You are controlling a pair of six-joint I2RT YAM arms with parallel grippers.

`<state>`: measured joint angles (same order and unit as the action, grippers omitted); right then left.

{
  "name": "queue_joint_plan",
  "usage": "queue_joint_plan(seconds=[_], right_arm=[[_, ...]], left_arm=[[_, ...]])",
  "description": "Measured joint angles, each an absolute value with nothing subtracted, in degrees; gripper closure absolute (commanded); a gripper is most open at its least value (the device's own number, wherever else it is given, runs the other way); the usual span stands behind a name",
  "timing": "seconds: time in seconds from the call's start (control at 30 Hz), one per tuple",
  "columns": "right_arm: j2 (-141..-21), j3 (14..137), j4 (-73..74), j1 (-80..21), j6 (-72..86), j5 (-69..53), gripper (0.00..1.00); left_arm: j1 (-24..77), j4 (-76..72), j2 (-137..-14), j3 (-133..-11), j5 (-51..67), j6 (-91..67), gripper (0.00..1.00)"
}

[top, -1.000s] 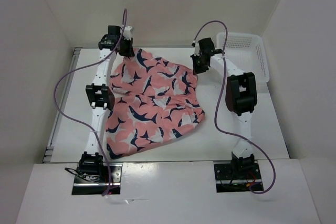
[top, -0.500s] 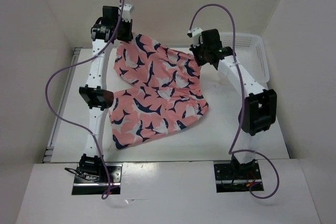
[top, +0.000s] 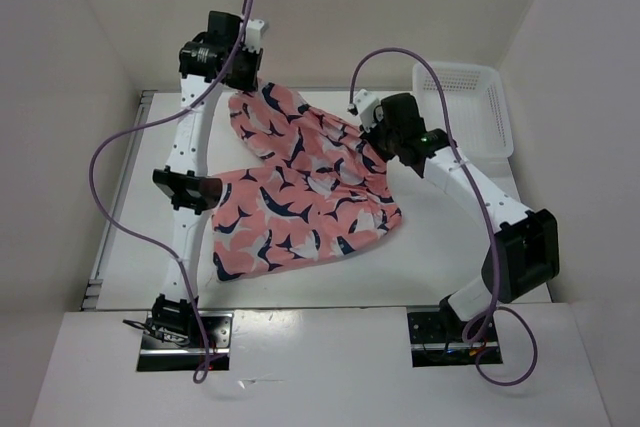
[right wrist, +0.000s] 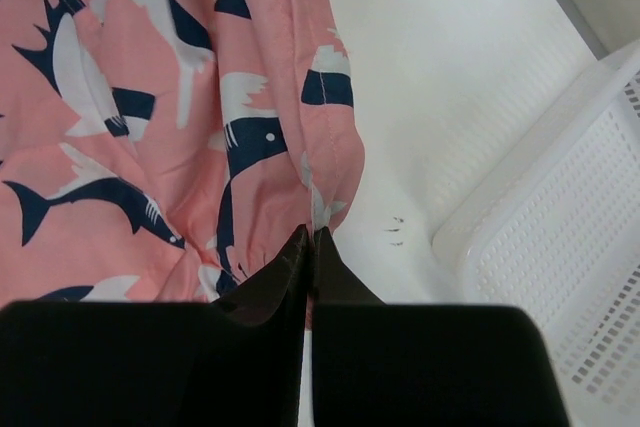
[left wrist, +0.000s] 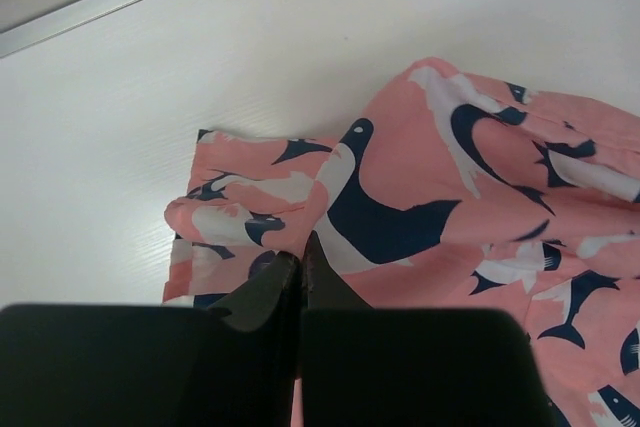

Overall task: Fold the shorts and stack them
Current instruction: Fold the shorts

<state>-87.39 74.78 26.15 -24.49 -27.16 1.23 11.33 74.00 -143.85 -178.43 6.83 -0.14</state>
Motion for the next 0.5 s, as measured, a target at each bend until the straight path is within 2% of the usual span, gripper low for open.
queue_joint_plan(seconds=[0.5], right_arm=[[-84.62,70.22,22.79,-24.45,-27.22,1.74,1.00]], left_arm=[[20.47,67.26,-130.30,-178.56,-8.93,-0.16,1.00]])
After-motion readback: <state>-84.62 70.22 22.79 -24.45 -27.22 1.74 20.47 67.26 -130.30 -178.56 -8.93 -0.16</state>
